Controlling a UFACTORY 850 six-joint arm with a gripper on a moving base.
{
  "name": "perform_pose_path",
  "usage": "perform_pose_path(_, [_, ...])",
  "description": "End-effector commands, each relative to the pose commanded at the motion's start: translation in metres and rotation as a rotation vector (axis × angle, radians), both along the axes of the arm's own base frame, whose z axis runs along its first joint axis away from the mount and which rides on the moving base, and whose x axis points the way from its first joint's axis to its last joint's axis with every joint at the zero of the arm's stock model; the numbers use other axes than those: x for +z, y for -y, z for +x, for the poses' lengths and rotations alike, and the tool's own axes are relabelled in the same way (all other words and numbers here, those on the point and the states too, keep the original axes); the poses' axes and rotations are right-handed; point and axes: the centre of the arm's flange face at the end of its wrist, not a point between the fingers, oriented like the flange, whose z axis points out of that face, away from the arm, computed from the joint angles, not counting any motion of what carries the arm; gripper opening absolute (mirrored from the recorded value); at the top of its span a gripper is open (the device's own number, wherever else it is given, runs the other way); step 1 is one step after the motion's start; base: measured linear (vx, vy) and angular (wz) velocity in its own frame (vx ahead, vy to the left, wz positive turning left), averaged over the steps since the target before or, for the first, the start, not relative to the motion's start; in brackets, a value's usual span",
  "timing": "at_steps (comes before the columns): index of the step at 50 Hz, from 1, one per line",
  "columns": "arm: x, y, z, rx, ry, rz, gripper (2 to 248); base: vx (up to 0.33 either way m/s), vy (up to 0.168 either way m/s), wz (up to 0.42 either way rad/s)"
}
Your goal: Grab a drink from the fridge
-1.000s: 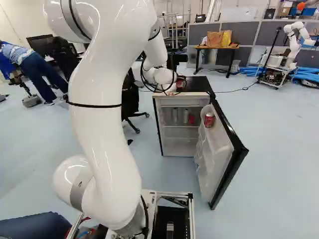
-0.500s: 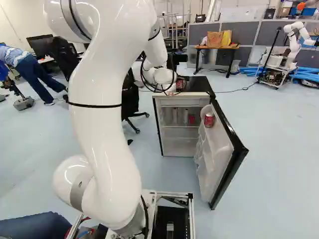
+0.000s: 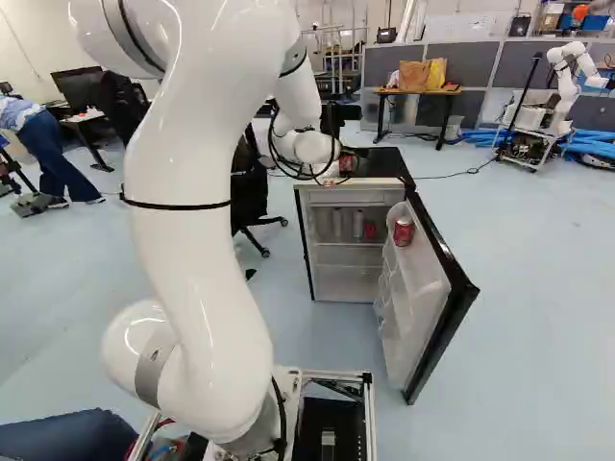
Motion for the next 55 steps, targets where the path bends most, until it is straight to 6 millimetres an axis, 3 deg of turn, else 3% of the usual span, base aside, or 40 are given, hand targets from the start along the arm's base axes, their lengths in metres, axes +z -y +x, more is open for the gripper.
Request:
perform_pose_path(35, [0.006, -0.01, -0.069, -0.012, -0.032, 0.008, 247, 0.0, 0.0, 0.0])
perform_pose_path(55, [0.007, 0.001, -0.106, -0.051, -0.089, 0.025, 247, 0.0, 0.0, 0.0])
